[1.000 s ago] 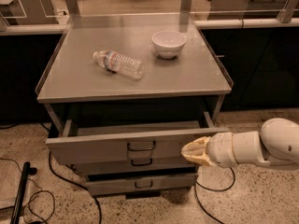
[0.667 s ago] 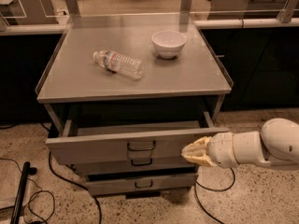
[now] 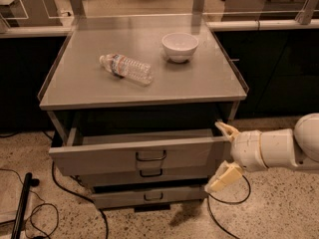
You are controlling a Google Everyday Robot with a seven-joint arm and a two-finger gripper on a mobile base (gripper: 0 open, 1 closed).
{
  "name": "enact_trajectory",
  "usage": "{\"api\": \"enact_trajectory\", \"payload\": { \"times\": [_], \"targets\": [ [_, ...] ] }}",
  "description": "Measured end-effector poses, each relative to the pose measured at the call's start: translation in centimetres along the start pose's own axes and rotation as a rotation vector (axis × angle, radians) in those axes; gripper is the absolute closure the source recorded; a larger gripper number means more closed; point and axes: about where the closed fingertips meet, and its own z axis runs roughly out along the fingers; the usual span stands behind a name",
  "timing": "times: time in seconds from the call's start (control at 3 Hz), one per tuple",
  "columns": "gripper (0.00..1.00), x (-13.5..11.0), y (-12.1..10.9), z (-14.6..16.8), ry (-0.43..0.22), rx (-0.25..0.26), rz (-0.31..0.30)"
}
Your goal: Open top drawer
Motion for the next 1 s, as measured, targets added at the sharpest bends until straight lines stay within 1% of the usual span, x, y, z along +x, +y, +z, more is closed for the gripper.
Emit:
{"api": "enact_trajectory", "payload": {
  "times": [0.33,0.67,1.0],
  "targets": [
    [0.0,0.0,0.0,0.0,0.0,-0.002,0.0],
    [0.0,-1.2,-0.9,2.5,-0.011,-0.037,-0.042],
    [0.0,-1.3,-1.5,5.2,-0.012,-0.081,-0.066]
  ]
}}
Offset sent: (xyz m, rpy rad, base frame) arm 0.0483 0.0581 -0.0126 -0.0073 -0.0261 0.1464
